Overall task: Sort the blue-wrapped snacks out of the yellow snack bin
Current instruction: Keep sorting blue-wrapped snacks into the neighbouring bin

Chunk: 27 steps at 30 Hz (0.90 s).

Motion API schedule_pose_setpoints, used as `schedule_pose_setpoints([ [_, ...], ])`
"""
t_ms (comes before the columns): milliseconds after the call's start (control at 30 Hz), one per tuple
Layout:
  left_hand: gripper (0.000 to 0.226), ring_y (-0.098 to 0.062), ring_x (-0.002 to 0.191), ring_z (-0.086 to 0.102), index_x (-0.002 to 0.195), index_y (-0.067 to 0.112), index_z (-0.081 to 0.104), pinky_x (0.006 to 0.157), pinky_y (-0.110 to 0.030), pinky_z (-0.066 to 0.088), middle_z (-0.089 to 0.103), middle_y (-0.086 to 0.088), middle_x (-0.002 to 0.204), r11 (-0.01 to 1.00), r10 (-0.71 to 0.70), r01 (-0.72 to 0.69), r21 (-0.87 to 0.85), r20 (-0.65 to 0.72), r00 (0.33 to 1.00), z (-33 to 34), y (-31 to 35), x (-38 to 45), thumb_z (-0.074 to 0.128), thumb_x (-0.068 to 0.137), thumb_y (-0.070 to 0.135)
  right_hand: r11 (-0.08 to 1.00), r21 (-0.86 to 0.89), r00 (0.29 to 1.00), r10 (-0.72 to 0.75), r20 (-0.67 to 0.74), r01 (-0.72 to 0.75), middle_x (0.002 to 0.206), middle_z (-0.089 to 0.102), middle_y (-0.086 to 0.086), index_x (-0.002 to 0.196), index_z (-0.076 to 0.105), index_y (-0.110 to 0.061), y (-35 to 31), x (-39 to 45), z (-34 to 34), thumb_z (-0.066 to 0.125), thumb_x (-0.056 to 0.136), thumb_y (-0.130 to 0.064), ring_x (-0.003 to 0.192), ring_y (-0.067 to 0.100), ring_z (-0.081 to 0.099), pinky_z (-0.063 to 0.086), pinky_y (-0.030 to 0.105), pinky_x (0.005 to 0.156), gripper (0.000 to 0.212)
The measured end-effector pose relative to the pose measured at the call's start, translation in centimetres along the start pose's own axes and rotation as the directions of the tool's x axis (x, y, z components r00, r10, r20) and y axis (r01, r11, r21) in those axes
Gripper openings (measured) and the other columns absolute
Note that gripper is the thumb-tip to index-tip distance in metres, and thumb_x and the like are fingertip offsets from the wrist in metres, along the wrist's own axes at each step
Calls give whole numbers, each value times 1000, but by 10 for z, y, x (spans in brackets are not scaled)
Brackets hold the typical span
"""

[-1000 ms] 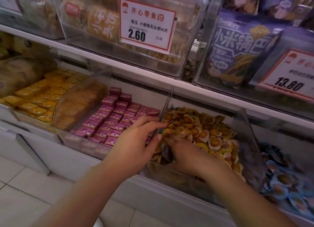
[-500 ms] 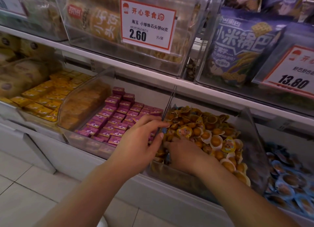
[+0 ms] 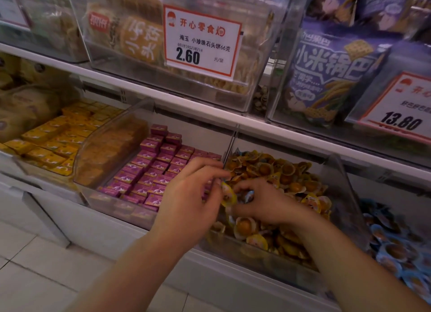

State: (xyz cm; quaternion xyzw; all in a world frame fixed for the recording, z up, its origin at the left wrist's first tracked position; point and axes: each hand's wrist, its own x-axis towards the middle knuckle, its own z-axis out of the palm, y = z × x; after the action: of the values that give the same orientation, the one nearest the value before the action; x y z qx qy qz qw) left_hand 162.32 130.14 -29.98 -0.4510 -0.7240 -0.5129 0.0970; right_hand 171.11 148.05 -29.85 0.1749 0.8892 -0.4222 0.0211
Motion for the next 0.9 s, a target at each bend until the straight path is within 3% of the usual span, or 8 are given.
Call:
schedule_pose_setpoints([
  [100,21,-2,100,62,94,17,73,84,-12,45,65,12,102,993,41,-61,-100,-191,981,4,16,1,55,87,11,930,367,984,60,-167,6,79,72,0,90,73,-18,3,-15,-15,82,79,-14,75,18,72,58,31,59,15],
  [233,23,-2,103,60,106,28,66,83,-12,43,59,18,110,984,1,-12,-178,-60,998,29,36,-9,50,90,27,817,573,925,171,-340,60,76,72,1,82,74,-18,8,-36,-35,77,81,-11,72,14,67,56,30,68,7],
  [300,31,1,105,59,118,42,55,85,-14,45,57,20,117,956,-151,174,-238,113,982,51,44,-11,54,87,45,744,668,919,253,-302,14,76,72,6,87,75,-15,8,-49,-40,75,82,-14,71,19,67,52,32,67,5],
  [400,58,-2,110,63,131,42,47,94,-29,52,64,15,121,791,-310,457,-406,378,873,75,44,-4,68,78,53,594,803,905,366,-217,-48,88,73,16,101,72,-4,9,-58,-37,74,84,-16,77,25,67,54,33,69,22],
  [567,29,2,91,68,104,45,70,75,-18,53,73,22,97,878,-227,346,-332,347,910,84,37,10,76,85,24,306,951,919,388,-71,-55,101,72,22,103,70,-2,6,-73,-43,67,88,-14,80,28,72,62,39,71,19],
  [700,23,1,84,70,95,39,73,67,-10,49,75,19,91,875,-230,347,-338,339,912,83,34,11,79,83,20,324,942,929,368,-40,-88,106,72,21,101,71,-7,16,-81,-48,65,90,-16,87,30,70,59,43,79,15],
  [800,16,-2,82,70,92,32,73,67,-14,51,75,16,90,877,-277,367,-310,297,914,82,29,10,80,81,22,442,897,902,380,-206,19,109,69,27,93,73,-7,24,-79,-41,65,89,-10,95,34,67,53,45,93,9],
  [900,16,-5,84,71,93,27,72,70,-19,53,76,12,91,855,-312,389,-344,259,914,83,29,9,79,82,19,575,814,829,415,-374,80,97,74,20,87,77,-10,25,-77,-38,73,84,-15,94,35,71,56,47,92,7],
])
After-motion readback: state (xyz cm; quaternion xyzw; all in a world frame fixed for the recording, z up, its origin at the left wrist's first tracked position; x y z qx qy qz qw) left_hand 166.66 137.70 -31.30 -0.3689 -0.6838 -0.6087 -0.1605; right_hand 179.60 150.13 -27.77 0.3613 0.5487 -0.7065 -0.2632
